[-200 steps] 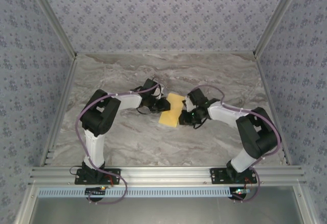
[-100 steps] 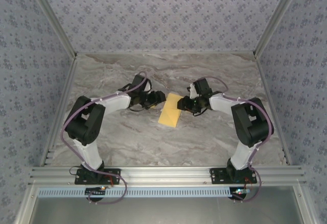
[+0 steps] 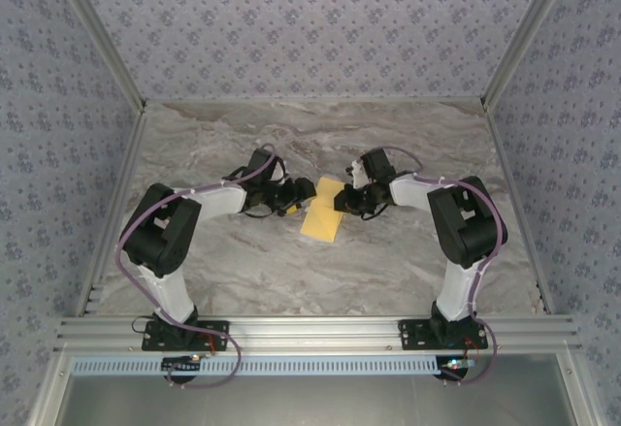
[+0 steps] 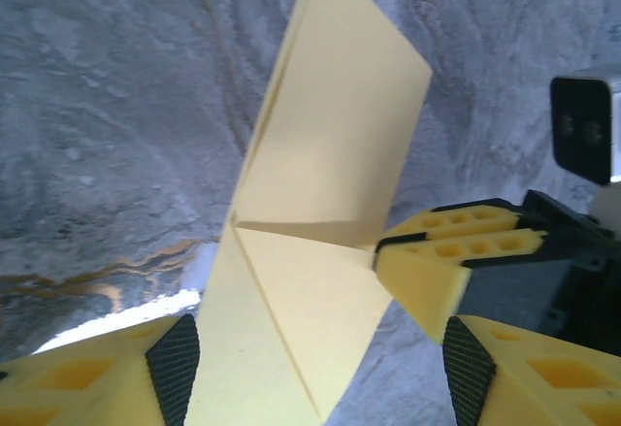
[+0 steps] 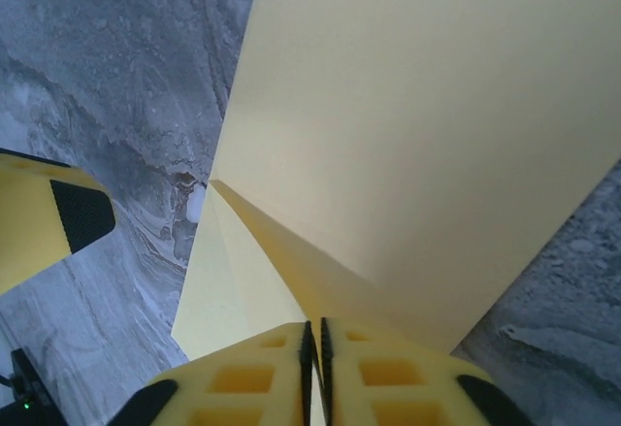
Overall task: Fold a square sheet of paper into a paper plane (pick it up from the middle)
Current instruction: Turn over the paper at the center of the table.
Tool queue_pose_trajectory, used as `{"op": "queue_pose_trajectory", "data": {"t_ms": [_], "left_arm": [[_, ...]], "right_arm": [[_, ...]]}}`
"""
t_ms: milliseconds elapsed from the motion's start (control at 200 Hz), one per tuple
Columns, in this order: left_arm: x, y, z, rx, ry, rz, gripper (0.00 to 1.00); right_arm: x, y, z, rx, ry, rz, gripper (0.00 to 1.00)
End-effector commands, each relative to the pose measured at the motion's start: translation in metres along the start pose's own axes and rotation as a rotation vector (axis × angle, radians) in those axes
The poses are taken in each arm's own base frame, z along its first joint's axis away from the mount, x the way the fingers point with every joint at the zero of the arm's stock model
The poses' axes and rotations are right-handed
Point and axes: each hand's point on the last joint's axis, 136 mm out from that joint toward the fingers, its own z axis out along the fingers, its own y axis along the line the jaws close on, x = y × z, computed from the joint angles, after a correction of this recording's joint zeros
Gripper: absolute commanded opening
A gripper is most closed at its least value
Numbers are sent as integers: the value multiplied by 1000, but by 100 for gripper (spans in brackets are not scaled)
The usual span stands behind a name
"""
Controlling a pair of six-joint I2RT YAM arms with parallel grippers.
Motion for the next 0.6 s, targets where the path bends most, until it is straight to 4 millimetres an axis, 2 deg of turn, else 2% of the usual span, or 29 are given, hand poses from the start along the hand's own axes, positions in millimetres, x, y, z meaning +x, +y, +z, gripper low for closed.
{"op": "queue_pose_trajectory", "data": {"t_ms": [0, 410, 595], "left_arm": [[7, -9, 5, 59, 38, -2, 67], [19, -19, 30, 102, 131, 17, 48], [19, -24, 36, 113, 148, 45, 46]], "right_arm": [[-2, -1, -4, -4, -11, 6, 8], [-3, -10, -17, 0, -64, 37, 6], [-2, -11, -17, 0, -62, 39, 6]]}}
